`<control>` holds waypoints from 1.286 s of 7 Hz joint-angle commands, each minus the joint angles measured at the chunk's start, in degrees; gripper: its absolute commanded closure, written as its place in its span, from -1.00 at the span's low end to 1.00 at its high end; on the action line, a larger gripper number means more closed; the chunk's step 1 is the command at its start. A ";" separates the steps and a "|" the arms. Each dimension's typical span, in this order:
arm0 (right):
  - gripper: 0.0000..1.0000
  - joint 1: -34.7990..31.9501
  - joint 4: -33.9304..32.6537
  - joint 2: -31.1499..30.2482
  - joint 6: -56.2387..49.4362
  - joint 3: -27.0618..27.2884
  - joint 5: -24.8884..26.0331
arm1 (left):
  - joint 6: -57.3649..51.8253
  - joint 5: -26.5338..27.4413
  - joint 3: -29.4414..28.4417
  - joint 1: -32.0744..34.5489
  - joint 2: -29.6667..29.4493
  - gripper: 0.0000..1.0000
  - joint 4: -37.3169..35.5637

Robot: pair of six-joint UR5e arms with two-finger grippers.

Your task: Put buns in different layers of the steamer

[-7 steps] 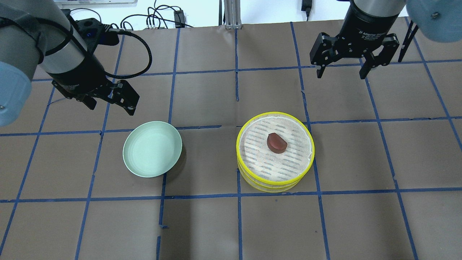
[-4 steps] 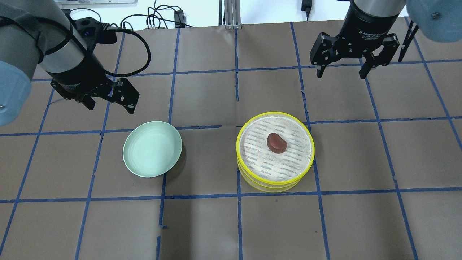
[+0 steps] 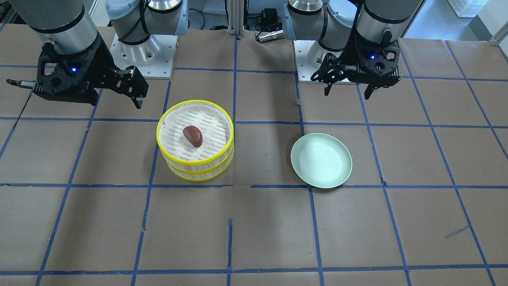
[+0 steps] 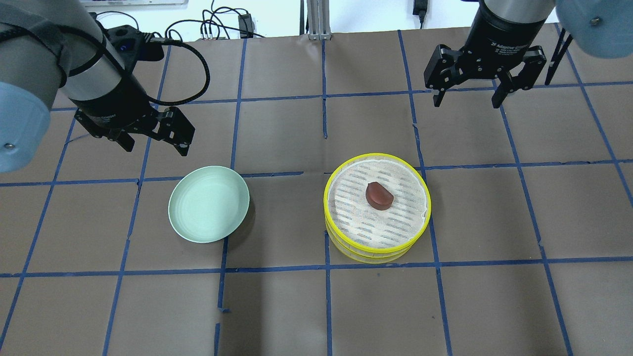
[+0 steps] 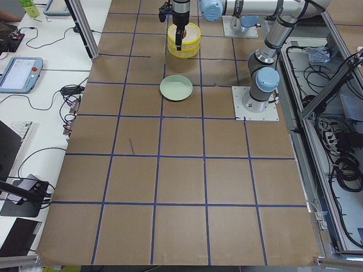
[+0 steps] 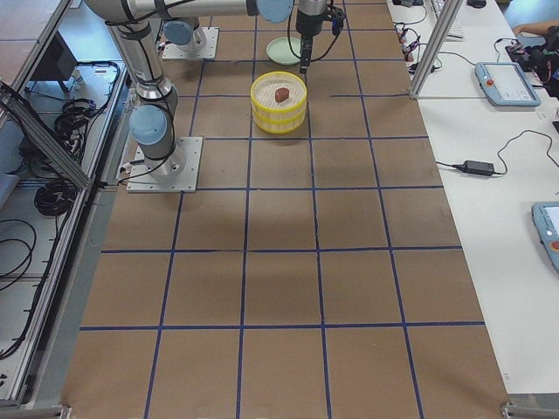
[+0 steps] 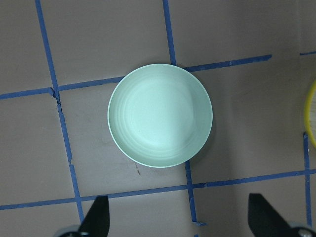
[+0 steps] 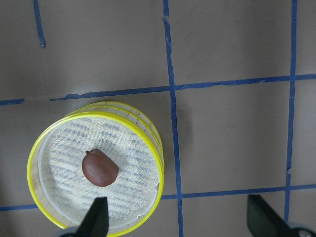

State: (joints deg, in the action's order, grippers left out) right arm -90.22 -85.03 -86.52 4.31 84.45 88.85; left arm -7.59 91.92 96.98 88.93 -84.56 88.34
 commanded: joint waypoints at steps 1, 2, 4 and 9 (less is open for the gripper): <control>-1.00 0.04 0.04 -0.05 -0.01 0.36 0.01 | 1.00 -0.16 -0.22 0.80 -0.78 -1.00 -0.27; -1.00 0.04 0.04 -0.06 -0.01 0.36 0.01 | 0.57 -0.16 0.04 0.80 -0.61 -1.00 -0.19; -1.00 0.04 0.04 -0.14 0.08 0.36 -0.08 | 0.56 -0.51 0.05 0.63 -0.69 -1.00 -0.19; -1.00 -0.66 0.04 -0.14 0.08 0.71 0.01 | 0.74 -0.78 0.13 0.72 -0.69 -1.00 -0.10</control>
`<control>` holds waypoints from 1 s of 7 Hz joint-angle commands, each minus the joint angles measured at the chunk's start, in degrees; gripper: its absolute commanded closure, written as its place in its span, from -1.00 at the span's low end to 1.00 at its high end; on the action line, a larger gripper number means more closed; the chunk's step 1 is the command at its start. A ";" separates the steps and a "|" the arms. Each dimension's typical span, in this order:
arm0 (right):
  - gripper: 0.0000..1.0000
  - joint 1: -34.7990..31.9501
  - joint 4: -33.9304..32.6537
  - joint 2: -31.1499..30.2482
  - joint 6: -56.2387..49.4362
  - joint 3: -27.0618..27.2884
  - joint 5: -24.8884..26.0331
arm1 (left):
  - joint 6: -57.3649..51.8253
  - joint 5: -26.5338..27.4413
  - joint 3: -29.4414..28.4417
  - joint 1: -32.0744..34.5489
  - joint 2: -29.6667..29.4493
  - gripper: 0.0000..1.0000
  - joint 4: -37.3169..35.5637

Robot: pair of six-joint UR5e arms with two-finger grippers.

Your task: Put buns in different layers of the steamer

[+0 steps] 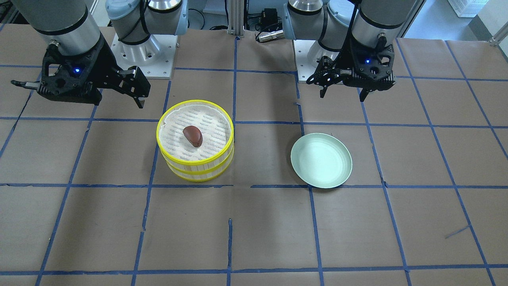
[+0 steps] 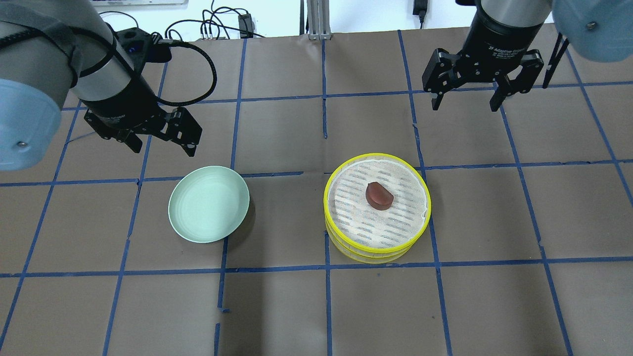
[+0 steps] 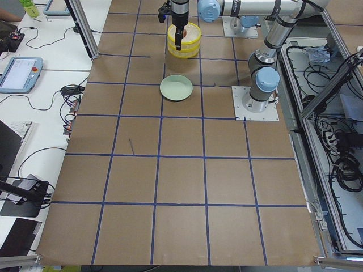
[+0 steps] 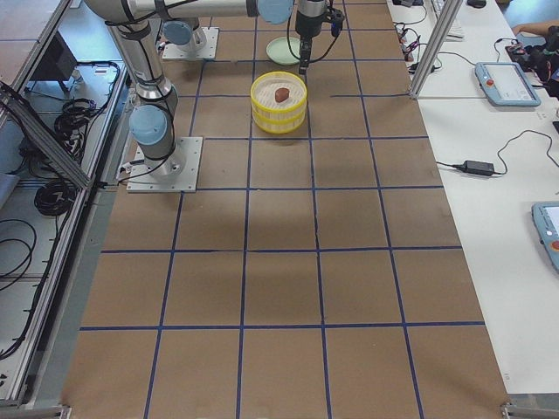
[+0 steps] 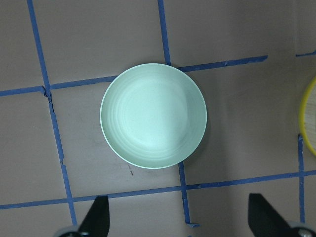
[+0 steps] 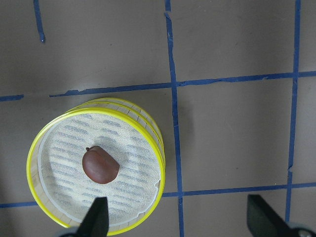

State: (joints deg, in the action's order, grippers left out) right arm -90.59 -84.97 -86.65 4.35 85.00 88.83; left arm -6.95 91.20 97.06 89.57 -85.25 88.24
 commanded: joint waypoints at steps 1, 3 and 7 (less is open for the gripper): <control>-1.00 -0.46 -0.20 0.08 -0.04 0.08 0.03 | 0.10 -0.05 0.06 0.08 0.00 -1.00 0.09; -1.00 -0.55 -0.20 -0.01 0.05 0.08 0.03 | 0.53 0.03 0.06 0.34 0.00 -1.00 0.35; -1.00 -0.99 -0.11 -0.01 -0.04 0.07 -0.15 | 1.07 0.04 1.46 0.69 0.17 -1.00 -0.26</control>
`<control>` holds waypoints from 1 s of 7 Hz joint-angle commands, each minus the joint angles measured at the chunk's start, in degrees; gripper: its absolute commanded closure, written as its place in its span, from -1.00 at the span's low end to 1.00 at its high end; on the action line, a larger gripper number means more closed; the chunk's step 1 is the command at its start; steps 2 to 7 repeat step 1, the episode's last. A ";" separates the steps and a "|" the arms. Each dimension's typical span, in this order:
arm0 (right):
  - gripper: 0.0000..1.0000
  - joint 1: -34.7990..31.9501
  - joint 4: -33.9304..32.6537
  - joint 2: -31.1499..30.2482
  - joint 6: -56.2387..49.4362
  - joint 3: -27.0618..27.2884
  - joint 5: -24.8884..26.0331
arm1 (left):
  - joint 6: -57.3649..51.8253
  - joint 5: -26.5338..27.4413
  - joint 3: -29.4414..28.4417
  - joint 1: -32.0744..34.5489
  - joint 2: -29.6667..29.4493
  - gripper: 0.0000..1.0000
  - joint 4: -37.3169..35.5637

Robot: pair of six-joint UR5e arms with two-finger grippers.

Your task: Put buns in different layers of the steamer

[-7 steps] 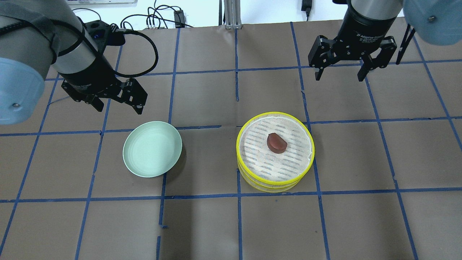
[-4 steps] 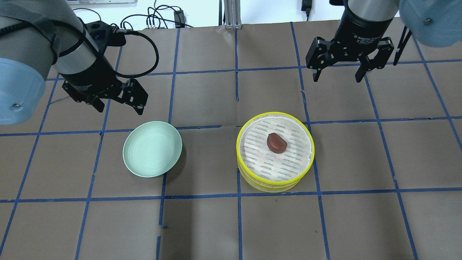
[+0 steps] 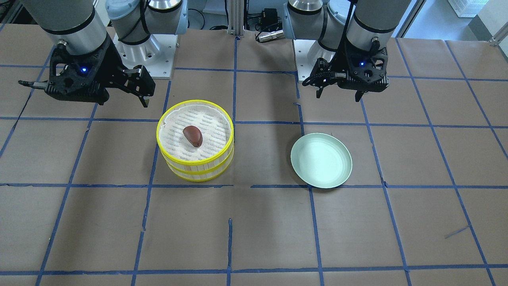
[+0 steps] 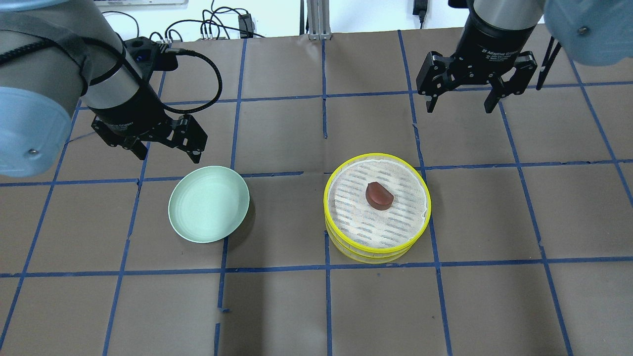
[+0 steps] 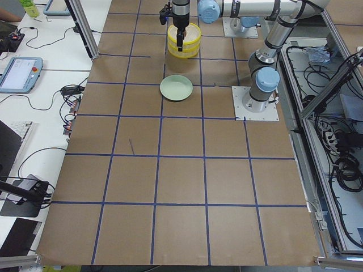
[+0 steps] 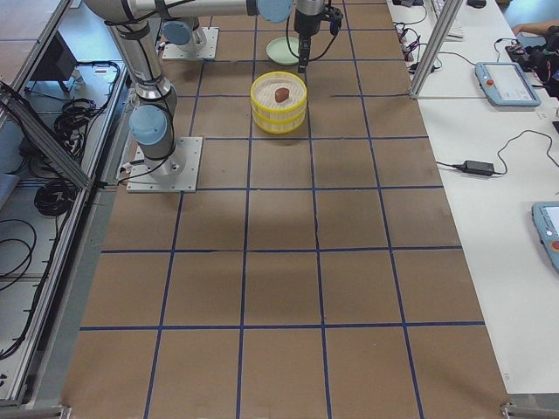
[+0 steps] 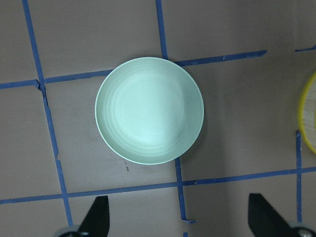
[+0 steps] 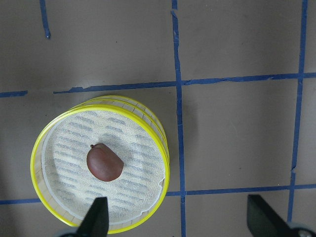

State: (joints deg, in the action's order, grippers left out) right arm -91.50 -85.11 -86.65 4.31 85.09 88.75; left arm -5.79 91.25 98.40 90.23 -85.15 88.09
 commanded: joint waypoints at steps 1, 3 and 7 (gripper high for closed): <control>-1.00 -0.34 0.03 -0.18 0.00 -0.01 -0.94 | 0.08 -0.11 -0.83 0.03 -0.10 -1.00 -0.11; -1.00 -0.34 0.03 -0.18 0.00 -0.01 -0.94 | 0.08 -0.11 -0.83 0.03 -0.10 -1.00 -0.11; -1.00 -0.34 0.03 -0.18 0.00 -0.01 -0.94 | 0.08 -0.11 -0.83 0.03 -0.10 -1.00 -0.11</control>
